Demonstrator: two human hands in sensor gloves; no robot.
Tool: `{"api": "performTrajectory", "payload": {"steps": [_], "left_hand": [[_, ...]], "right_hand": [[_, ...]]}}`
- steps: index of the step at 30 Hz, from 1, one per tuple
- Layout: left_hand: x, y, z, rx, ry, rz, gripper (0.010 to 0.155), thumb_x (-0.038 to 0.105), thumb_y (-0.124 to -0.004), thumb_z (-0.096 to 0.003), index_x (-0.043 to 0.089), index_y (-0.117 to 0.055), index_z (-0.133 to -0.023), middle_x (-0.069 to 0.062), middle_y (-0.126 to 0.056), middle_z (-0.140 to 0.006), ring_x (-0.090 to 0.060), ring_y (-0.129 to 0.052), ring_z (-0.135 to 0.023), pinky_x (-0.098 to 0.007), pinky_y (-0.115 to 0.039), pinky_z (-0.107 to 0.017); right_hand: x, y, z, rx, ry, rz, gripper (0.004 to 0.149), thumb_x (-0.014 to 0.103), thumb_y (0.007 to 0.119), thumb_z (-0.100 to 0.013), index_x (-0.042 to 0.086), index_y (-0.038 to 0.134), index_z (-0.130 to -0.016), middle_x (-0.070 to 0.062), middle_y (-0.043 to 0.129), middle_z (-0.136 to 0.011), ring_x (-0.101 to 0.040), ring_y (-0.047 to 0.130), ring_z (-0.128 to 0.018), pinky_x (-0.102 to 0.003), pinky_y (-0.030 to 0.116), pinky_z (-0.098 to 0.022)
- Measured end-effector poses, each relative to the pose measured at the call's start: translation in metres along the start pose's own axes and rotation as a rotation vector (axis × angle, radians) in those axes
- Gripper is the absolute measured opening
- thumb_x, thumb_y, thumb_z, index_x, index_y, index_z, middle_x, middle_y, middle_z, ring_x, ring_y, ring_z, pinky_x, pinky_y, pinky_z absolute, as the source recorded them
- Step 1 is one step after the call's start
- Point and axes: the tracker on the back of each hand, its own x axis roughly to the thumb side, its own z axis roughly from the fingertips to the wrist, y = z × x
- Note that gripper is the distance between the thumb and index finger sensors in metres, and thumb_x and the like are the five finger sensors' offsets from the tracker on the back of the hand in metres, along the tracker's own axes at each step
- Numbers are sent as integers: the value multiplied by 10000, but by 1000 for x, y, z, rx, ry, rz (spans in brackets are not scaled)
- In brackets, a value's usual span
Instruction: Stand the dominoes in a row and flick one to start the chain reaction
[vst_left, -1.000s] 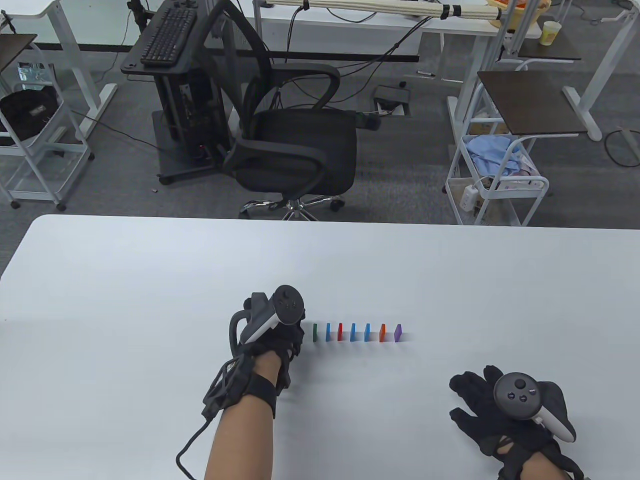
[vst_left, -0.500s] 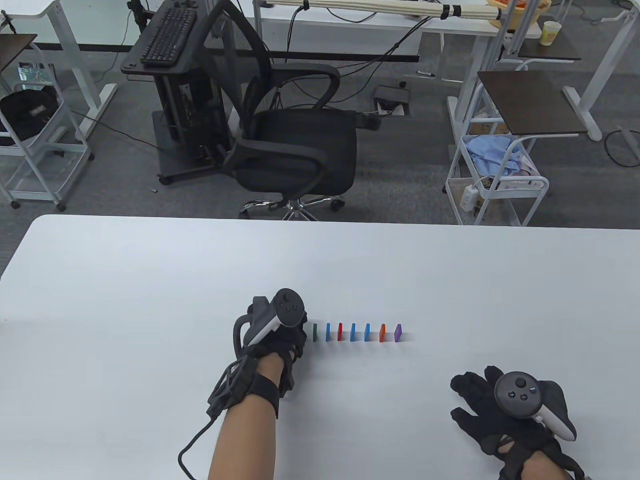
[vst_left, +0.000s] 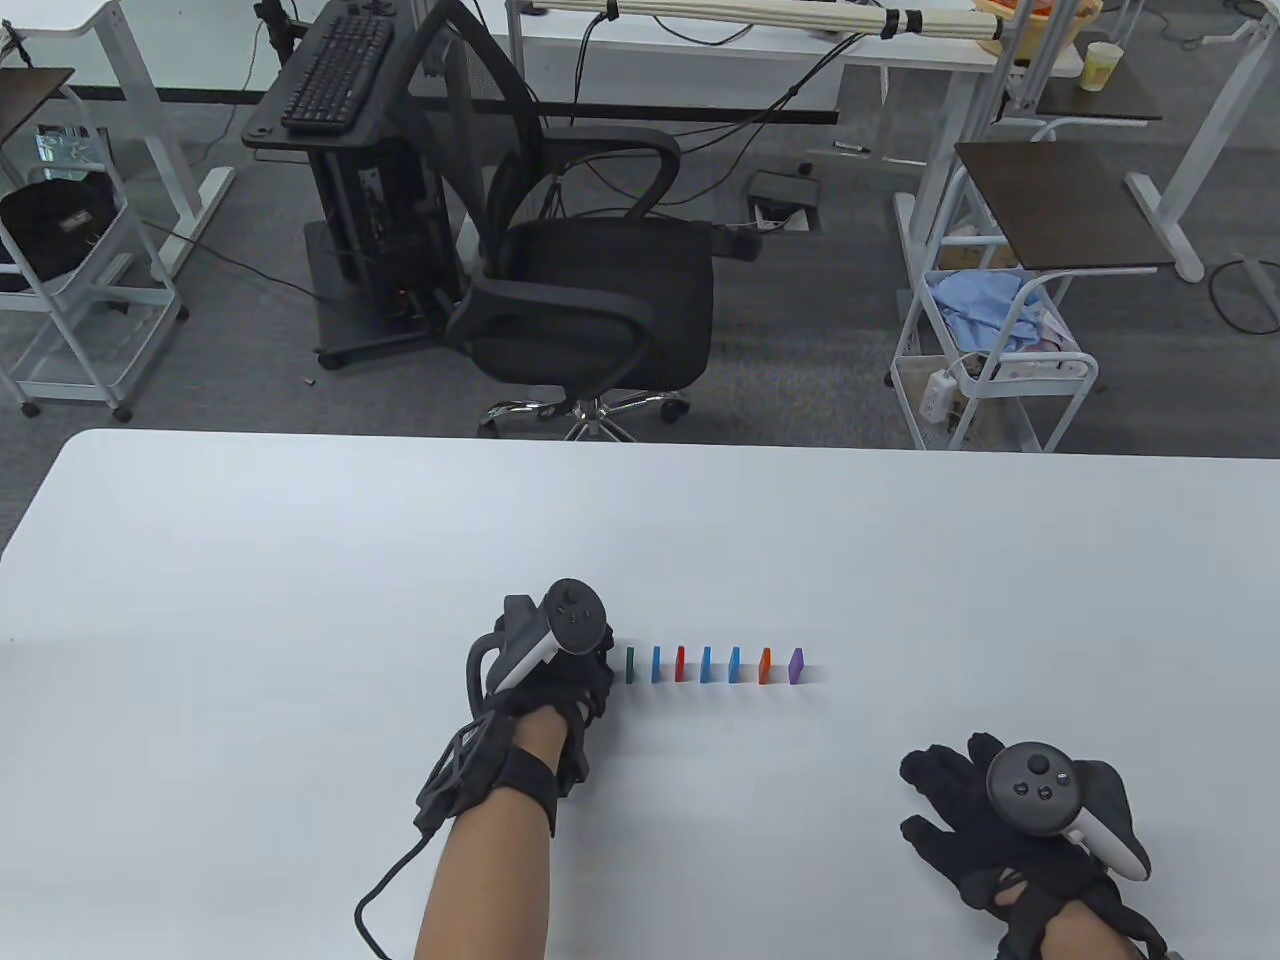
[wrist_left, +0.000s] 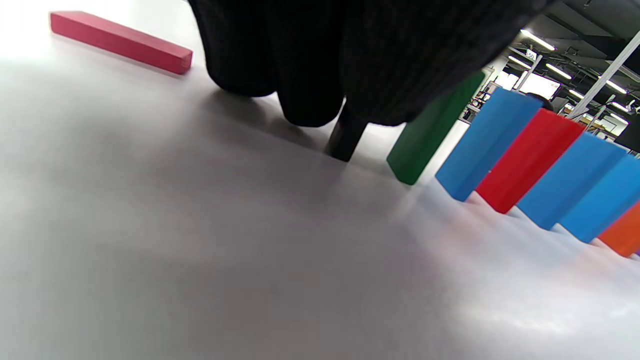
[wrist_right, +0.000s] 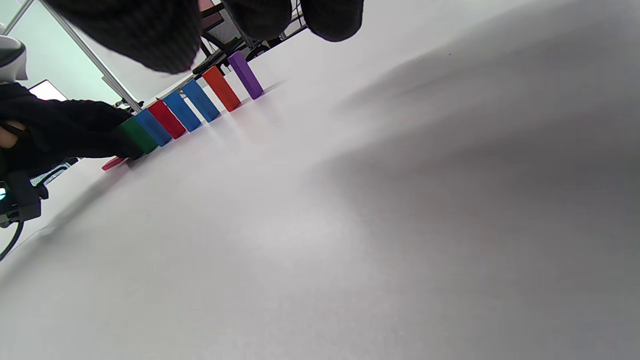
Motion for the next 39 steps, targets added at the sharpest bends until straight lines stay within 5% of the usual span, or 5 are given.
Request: {"api": "performTrajectory", "payload": {"steps": [19, 39], "left_hand": [[-3, 3, 6, -17, 0, -21, 677, 361, -901, -419, 218, -551, -980, -62, -746, -1011, -332, -719, -977, -737, -226, -709], [-56, 65, 48, 77, 100, -76, 685, 361, -899, -426, 236, -540, -996, -65, -641, -1080, -348, -608, -1041, -743, -153, -697]], "right_hand": [[0, 0, -1, 3, -1, -3, 638, 495, 709, -534, 257, 400, -1038, -135, 326, -1156, -469, -1, -993, -657, 19, -695], [1, 3, -1, 5, 1, 0, 637, 496, 708, -534, 258, 400, -1038, -133, 326, -1156, -469, -6, -993, -656, 20, -696]]}}
